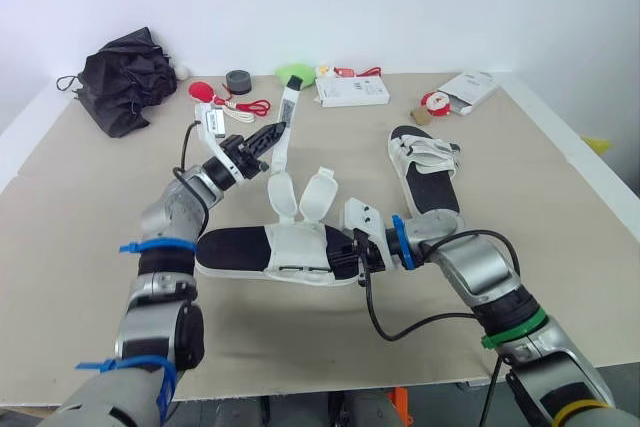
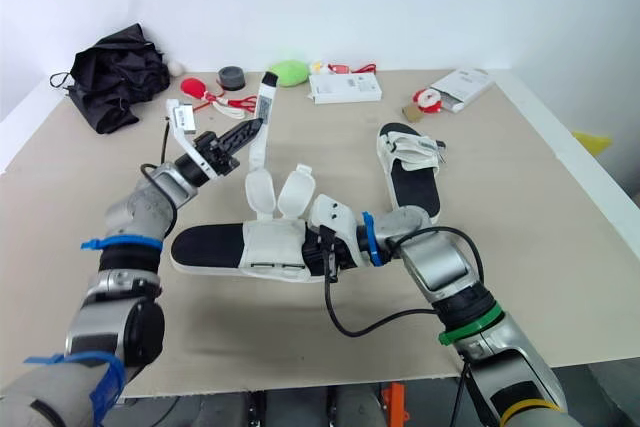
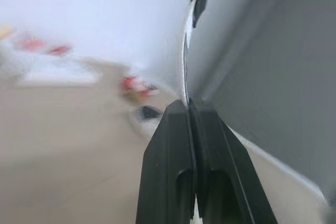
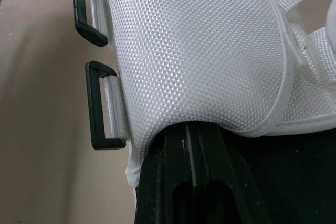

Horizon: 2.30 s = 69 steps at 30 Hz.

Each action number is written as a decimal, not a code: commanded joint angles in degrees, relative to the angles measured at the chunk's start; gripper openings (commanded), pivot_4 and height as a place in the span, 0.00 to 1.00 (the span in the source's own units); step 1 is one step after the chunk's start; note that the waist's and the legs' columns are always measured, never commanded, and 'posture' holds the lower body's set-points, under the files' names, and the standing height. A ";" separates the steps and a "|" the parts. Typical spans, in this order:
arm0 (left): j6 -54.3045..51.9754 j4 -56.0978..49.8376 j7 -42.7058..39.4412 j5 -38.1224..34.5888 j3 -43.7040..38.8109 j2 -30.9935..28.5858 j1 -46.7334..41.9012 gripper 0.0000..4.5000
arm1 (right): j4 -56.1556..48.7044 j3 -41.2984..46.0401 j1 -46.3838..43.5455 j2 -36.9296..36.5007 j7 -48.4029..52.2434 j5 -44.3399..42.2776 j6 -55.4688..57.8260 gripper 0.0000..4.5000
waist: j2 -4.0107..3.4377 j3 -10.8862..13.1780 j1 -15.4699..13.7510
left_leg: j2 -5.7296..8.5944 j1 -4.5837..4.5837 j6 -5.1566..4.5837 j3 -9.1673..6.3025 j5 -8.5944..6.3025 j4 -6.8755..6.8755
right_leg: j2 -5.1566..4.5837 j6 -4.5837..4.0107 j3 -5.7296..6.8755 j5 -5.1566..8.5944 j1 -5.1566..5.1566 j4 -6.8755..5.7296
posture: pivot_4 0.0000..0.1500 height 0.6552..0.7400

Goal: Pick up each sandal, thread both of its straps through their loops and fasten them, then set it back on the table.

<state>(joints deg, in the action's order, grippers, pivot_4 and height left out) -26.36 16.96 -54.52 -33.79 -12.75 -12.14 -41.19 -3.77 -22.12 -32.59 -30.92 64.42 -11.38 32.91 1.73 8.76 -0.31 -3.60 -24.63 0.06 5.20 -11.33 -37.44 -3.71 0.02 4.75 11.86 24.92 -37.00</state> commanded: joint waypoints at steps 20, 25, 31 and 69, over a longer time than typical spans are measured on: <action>47.66 -13.47 -37.73 8.64 17.25 -24.90 13.68 0.01 | 3.58 -7.70 3.00 -3.16 -0.51 8.50 -3.58 0.00 | -0.09 -0.03 -0.13 | -0.17 0.40 0.03 -0.21 -0.12 0.06 | 0.09 -0.56 0.11 0.41 -0.33 0.03 | 1.00 1.00; 59.23 -6.98 -37.98 8.10 19.76 -28.91 13.87 0.01 | 4.77 -8.17 2.21 -2.81 -0.27 9.00 -4.31 0.00 | -0.20 -0.06 -0.24 | -0.25 0.43 0.09 -0.24 -0.16 0.11 | 0.07 -0.62 0.16 0.49 -0.24 0.03 | 1.00 1.00; 47.36 -10.95 -33.76 5.76 18.67 -28.38 15.10 0.40 | 5.48 -8.34 1.93 -2.68 0.55 9.35 -4.89 0.00 | -0.18 -0.08 -0.21 | -0.27 0.44 0.08 -0.18 -0.15 0.07 | -0.01 -0.57 0.20 0.48 -0.06 0.03 | 1.00 1.00; -41.31 -45.84 23.81 -32.23 13.62 -26.74 39.55 0.71 | 5.74 -10.50 -0.87 -0.28 3.11 9.68 -3.78 0.00 | -0.10 -0.12 -0.17 | -0.06 1.53 0.45 -0.77 -0.37 0.99 | 0.34 -0.89 -0.09 1.00 -0.64 0.11 | 1.00 1.00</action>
<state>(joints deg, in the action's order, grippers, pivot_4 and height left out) -66.78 -28.04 -31.59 -65.80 0.51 -39.05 -1.69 -1.51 -27.35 -35.88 -30.36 67.33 -5.91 26.22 1.63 8.64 -0.48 -3.65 -23.09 0.51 4.43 -11.71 -36.45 -3.38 -0.86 4.66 12.87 24.28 -36.89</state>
